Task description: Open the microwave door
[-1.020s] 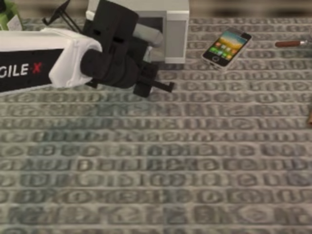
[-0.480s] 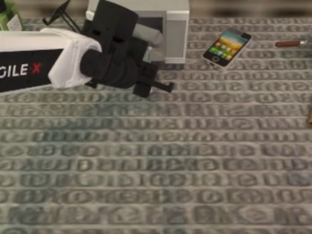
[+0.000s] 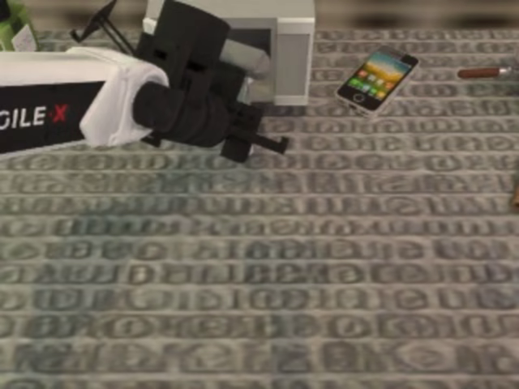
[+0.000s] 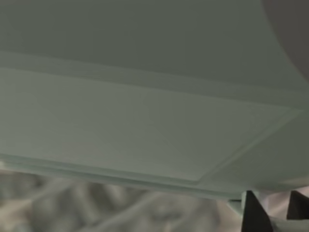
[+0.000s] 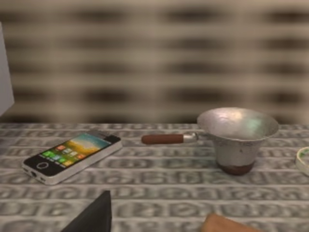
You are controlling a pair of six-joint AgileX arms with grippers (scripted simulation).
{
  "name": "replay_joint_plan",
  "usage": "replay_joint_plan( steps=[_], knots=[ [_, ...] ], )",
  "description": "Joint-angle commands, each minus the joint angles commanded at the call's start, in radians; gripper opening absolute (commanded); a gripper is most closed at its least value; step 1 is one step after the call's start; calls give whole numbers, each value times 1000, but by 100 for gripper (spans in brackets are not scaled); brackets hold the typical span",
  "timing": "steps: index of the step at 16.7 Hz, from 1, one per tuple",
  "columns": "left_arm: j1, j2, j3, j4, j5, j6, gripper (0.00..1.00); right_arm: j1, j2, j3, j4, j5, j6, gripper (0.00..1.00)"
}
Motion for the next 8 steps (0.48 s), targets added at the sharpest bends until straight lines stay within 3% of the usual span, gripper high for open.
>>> replay_joint_plan(
  steps=[8],
  knots=[
    [-6, 3, -6, -1, 10, -2, 0, 0, 0, 0, 0, 0, 0, 100]
  ],
)
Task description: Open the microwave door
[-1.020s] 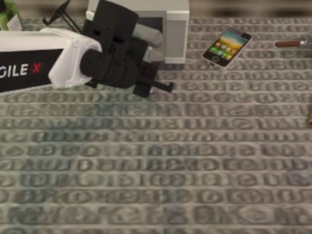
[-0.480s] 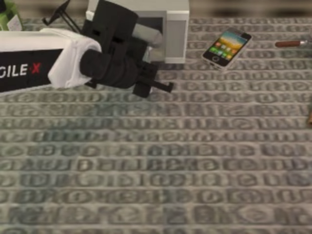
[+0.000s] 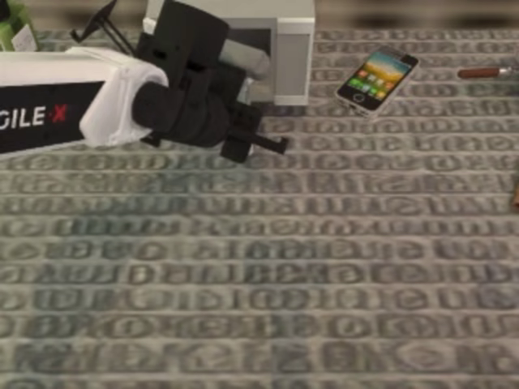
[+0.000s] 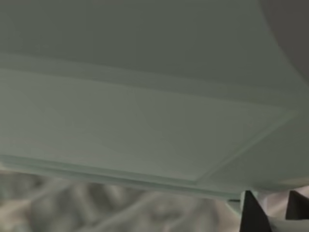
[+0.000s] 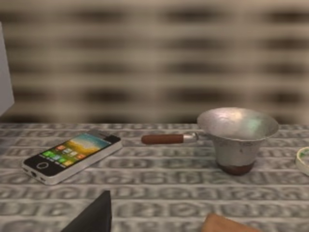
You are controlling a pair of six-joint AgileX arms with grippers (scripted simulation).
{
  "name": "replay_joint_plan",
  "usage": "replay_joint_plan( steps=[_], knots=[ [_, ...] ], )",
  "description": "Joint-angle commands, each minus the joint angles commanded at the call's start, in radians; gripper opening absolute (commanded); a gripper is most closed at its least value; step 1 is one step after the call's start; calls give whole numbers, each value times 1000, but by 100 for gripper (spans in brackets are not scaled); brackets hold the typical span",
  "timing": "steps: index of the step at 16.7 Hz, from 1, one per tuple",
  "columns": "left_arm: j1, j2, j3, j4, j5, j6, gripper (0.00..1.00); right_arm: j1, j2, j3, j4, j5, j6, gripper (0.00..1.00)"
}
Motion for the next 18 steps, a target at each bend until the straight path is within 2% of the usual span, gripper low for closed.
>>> replay_joint_plan(
  steps=[8, 18],
  knots=[
    [44, -43, -46, 5, 74, 100, 0, 0, 0, 0, 0, 0, 0, 100],
    [46, -45, -48, 5, 78, 105, 0, 0, 0, 0, 0, 0, 0, 100]
  ],
)
